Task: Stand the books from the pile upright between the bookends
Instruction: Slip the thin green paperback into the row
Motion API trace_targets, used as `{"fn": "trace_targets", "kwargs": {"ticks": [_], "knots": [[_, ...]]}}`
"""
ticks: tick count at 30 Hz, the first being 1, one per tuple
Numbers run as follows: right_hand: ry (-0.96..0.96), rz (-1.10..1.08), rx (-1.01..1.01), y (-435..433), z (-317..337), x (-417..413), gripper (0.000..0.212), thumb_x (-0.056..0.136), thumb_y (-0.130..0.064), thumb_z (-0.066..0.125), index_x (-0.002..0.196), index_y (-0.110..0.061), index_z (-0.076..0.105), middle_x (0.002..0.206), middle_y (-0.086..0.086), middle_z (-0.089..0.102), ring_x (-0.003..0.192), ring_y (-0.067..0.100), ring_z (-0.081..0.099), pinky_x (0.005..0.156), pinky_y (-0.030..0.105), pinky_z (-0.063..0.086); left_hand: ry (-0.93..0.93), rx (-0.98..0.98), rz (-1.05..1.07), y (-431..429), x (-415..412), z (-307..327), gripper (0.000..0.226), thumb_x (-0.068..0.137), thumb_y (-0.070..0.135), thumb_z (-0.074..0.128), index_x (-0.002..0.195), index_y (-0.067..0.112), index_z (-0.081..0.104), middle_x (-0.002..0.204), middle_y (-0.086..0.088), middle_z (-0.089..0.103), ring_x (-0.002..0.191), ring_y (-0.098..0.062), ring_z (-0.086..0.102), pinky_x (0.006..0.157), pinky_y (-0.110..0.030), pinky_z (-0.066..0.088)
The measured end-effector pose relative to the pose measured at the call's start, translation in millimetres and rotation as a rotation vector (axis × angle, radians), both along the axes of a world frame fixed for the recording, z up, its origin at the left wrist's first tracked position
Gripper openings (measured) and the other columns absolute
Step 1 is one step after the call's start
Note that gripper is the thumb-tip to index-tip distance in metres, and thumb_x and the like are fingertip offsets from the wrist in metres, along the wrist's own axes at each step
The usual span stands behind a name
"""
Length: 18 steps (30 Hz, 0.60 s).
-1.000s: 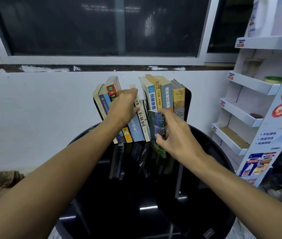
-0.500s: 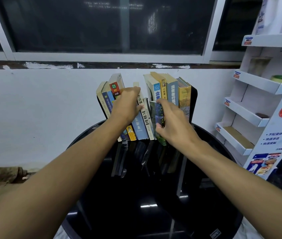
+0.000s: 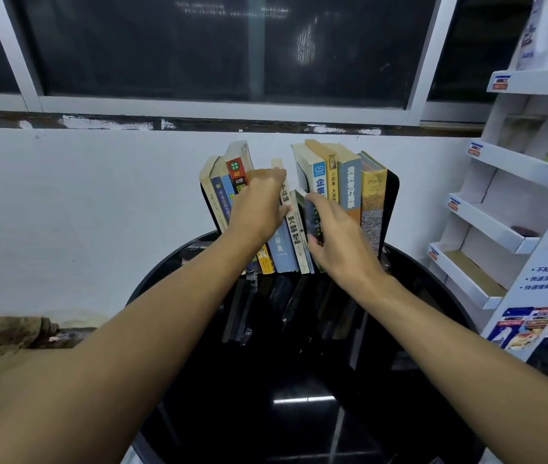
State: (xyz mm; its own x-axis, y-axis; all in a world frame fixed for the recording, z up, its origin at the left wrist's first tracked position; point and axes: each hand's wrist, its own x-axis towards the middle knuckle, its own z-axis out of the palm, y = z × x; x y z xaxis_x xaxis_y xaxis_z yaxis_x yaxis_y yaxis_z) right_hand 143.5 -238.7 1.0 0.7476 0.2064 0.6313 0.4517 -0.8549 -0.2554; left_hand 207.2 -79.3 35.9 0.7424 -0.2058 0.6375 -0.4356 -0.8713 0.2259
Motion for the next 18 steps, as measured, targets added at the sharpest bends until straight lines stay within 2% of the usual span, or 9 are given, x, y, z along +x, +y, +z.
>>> {"fn": "trace_targets", "kwargs": {"ticks": [4, 9, 12, 18], "knots": [[-0.045, 0.011, 0.006, -3, -13, 8, 0.066, 0.094, -0.006, 0.064, 0.151, -0.019, 0.034, 0.140, 0.007, 0.051, 0.111, 0.033, 0.062, 0.085, 0.050, 0.056, -0.014, 0.000, -0.009, 1, 2, -1, 0.040, 0.088, 0.026, 0.078, 0.118, 0.014, 0.054, 0.114, -0.008, 0.067, 0.103, -0.032, 0.064, 0.076, -0.045, 0.057], [-0.057, 0.019, 0.030, -4, -21, 18, 0.066, 0.095, -0.007, 0.066, 0.152, -0.020, 0.035, 0.133, 0.005, 0.055, 0.095, 0.027, 0.064, 0.078, 0.044, 0.057, -0.026, -0.002, -0.015, 1, 6, -3, 0.039, 0.087, 0.028, 0.079, 0.115, 0.016, 0.054, 0.111, -0.006, 0.067, 0.101, -0.031, 0.064, 0.075, -0.046, 0.057], [-0.045, 0.006, 0.020, -4, -22, 24, 0.069, 0.094, -0.009, 0.069, 0.152, -0.021, 0.035, 0.132, 0.005, 0.056, 0.089, 0.025, 0.064, 0.079, 0.041, 0.056, -0.023, -0.008, -0.015, 2, 6, -4, 0.041, 0.087, 0.029, 0.079, 0.117, 0.018, 0.053, 0.111, -0.006, 0.068, 0.101, -0.031, 0.065, 0.075, -0.047, 0.058], [-0.021, 0.039, -0.004, -9, -22, 33, 0.073, 0.090, -0.015, 0.074, 0.153, -0.019, 0.038, 0.121, 0.006, 0.055, 0.090, 0.025, 0.062, 0.079, 0.048, 0.058, -0.020, -0.010, -0.010, 2, 6, -3, 0.042, 0.087, 0.028, 0.078, 0.118, 0.017, 0.053, 0.109, -0.005, 0.068, 0.099, -0.030, 0.064, 0.074, -0.045, 0.057]]}}
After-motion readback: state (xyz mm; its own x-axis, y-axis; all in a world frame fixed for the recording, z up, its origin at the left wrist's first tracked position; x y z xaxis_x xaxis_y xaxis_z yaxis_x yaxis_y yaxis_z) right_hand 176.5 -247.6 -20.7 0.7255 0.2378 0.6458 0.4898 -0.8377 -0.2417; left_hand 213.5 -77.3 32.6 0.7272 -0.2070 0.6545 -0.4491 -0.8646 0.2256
